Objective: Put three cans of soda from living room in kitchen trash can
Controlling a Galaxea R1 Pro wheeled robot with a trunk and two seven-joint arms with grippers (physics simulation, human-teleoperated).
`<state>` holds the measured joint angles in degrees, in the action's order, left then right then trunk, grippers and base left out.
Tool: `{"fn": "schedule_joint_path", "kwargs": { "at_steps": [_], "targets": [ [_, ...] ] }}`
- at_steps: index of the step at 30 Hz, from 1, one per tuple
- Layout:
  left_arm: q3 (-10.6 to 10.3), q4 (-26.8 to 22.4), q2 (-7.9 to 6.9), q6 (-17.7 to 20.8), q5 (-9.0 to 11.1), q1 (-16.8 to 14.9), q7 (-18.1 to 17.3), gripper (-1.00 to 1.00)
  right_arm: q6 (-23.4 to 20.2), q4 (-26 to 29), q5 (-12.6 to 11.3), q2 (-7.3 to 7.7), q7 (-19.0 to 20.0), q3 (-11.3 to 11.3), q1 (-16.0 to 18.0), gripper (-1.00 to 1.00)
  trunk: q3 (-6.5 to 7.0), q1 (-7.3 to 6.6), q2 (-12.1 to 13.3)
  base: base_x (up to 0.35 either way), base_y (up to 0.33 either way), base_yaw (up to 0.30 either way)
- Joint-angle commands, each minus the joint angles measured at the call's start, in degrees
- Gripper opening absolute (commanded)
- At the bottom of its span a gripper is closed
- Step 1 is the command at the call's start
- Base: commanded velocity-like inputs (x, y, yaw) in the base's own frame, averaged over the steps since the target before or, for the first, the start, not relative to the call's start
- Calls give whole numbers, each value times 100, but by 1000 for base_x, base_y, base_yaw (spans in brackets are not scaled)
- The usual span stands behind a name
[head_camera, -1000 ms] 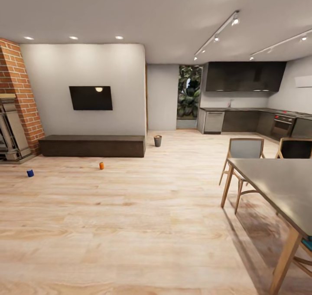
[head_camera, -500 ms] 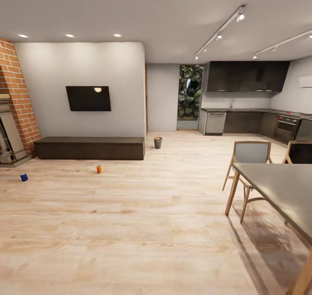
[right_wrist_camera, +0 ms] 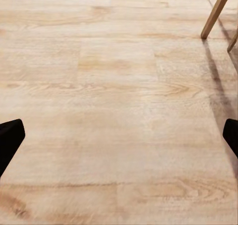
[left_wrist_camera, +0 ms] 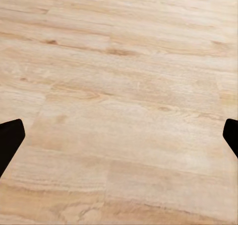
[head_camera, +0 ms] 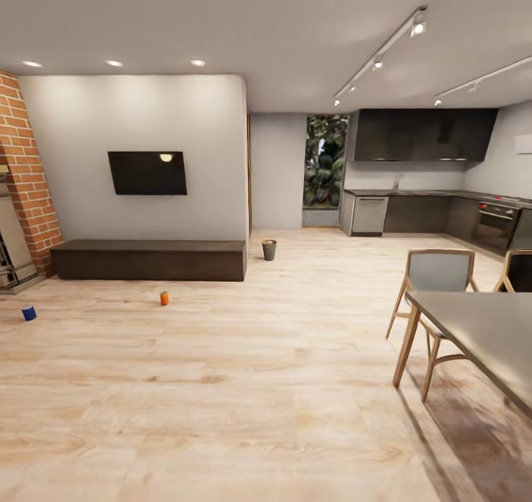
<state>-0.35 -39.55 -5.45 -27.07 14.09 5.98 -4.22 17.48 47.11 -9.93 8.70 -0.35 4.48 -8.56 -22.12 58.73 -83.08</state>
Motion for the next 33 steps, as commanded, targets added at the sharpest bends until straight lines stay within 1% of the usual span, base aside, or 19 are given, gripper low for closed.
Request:
{"fn": "schedule_joint_path", "kwargs": {
  "at_steps": [1,33],
  "targets": [
    [0,0,0,0,2,0,0,100,-3,0,0,0,-3,0,-2,100,5,0,0,319,0,0],
    [1,0,0,0,1,0,2,100,1,0,9,4,0,0,-3,100,21,0,0,319,-1,0]
  ]
}}
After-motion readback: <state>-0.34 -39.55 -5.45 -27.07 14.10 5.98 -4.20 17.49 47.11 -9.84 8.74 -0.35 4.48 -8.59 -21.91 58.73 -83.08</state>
